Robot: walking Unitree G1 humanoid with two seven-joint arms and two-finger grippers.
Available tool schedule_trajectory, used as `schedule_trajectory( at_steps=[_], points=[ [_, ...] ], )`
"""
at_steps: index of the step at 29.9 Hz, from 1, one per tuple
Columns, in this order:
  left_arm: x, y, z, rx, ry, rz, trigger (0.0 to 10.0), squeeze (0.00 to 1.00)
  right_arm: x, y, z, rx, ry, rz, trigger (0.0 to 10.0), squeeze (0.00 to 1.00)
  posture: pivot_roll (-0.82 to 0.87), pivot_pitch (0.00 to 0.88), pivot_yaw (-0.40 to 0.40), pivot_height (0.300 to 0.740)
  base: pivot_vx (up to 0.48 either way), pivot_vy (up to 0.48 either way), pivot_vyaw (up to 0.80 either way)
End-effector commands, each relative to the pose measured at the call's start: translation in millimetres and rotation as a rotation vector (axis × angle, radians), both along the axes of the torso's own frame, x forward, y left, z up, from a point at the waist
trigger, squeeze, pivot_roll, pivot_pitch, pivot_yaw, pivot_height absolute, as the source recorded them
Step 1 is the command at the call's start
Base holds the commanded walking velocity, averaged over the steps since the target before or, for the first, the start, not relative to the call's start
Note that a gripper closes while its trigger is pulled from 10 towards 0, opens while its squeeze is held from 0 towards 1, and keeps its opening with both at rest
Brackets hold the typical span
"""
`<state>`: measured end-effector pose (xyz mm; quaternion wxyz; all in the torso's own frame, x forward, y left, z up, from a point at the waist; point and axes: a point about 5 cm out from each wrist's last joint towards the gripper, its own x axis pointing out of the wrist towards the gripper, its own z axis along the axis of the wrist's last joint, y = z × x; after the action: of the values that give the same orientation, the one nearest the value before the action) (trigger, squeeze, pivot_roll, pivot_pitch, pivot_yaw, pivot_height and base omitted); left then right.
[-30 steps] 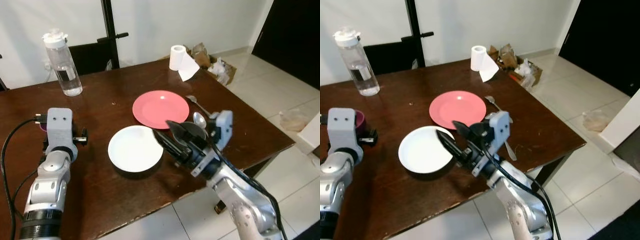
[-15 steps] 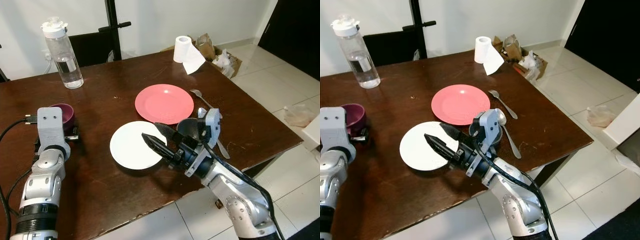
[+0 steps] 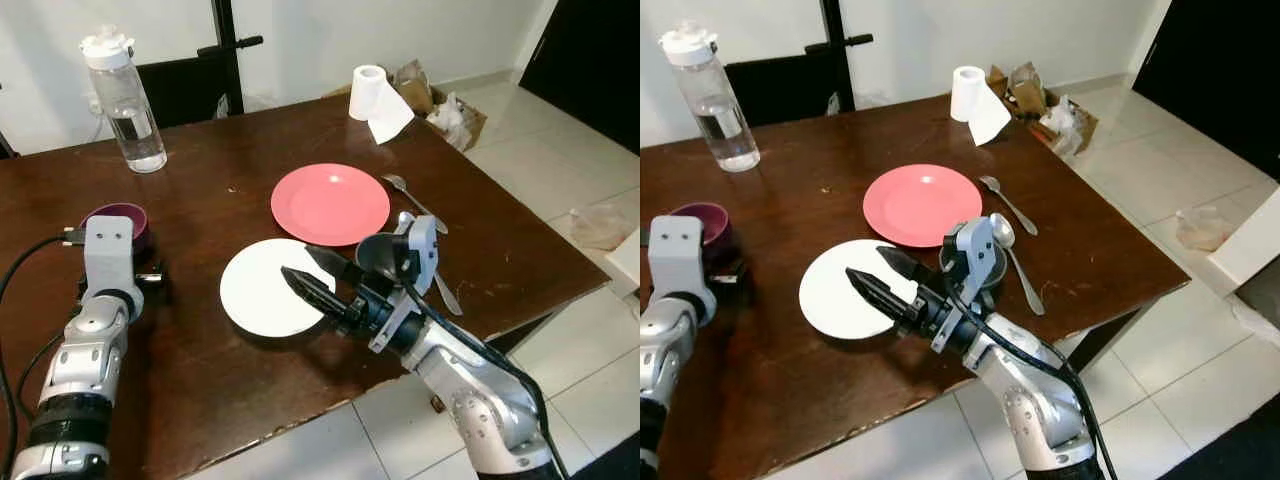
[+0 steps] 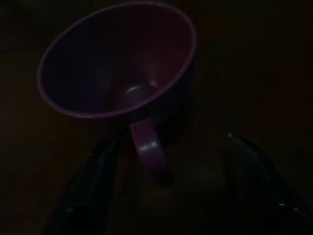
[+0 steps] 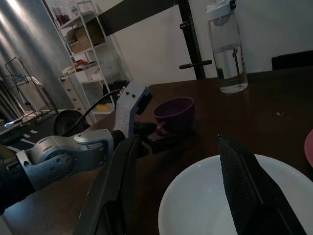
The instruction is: Setting the table
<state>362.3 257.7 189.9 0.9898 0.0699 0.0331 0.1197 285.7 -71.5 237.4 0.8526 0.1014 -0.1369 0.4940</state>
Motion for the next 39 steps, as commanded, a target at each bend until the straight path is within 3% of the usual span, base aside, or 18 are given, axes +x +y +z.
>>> schedule_trajectory(
  at_steps=[1,2,12,23,28,29,30,36,39],
  points=[
    [-0.5,2.6,-5.9,0.019,0.022,-0.001,3.3,0.00,-3.1,0.2,-2.2,0.008,0.012,0.007,10.0,0.00,0.10,0.249,0.104,0.740,0.000,0.000,0.00],
    [-0.2,2.1,-6.0,0.017,0.020,-0.002,0.0,0.00,-3.0,-0.4,-2.6,0.007,0.013,0.005,10.0,0.00,0.10,0.248,0.102,0.740,0.000,0.000,0.00],
    [-0.9,0.1,-11.6,-0.008,0.012,0.010,0.0,0.00,-0.5,-3.3,-3.4,-0.003,0.015,0.000,10.0,0.00,0.09,0.237,0.091,0.740,0.000,0.000,0.00],
    [-4.0,5.9,-17.6,-0.012,-0.017,0.115,0.0,0.00,2.4,-6.5,-2.5,-0.010,0.014,-0.007,10.0,0.00,0.09,0.218,0.080,0.740,0.000,0.000,0.00],
    [-7.0,8.7,-11.5,-0.008,-0.053,0.154,0.0,0.00,3.4,-8.0,-2.0,-0.014,0.011,-0.010,10.0,0.00,0.08,0.208,0.077,0.740,0.000,0.000,0.00],
    [-8.2,6.0,-7.0,-0.006,-0.074,0.135,4.1,0.00,3.6,-8.5,-2.0,-0.014,0.010,-0.011,10.0,0.00,0.09,0.205,0.076,0.740,0.000,0.000,0.00],
    [-10.4,1.3,0.3,-0.016,-0.110,0.097,10.0,0.00,3.7,-9.0,-1.9,-0.016,0.009,-0.013,10.0,0.00,0.09,0.203,0.076,0.740,0.000,0.000,0.00],
    [-19.8,-12.0,19.4,-0.023,-0.196,-0.002,10.0,0.00,3.6,-10.0,-2.6,-0.018,0.009,-0.018,10.0,0.00,0.09,0.198,0.075,0.740,0.000,0.000,0.00],
    [-37.4,-34.8,47.8,-0.031,-0.288,-0.168,10.0,0.00,2.8,-11.3,-5.1,-0.013,0.013,-0.049,10.0,0.00,0.11,0.186,0.074,0.740,0.000,0.000,0.00]
  ],
)
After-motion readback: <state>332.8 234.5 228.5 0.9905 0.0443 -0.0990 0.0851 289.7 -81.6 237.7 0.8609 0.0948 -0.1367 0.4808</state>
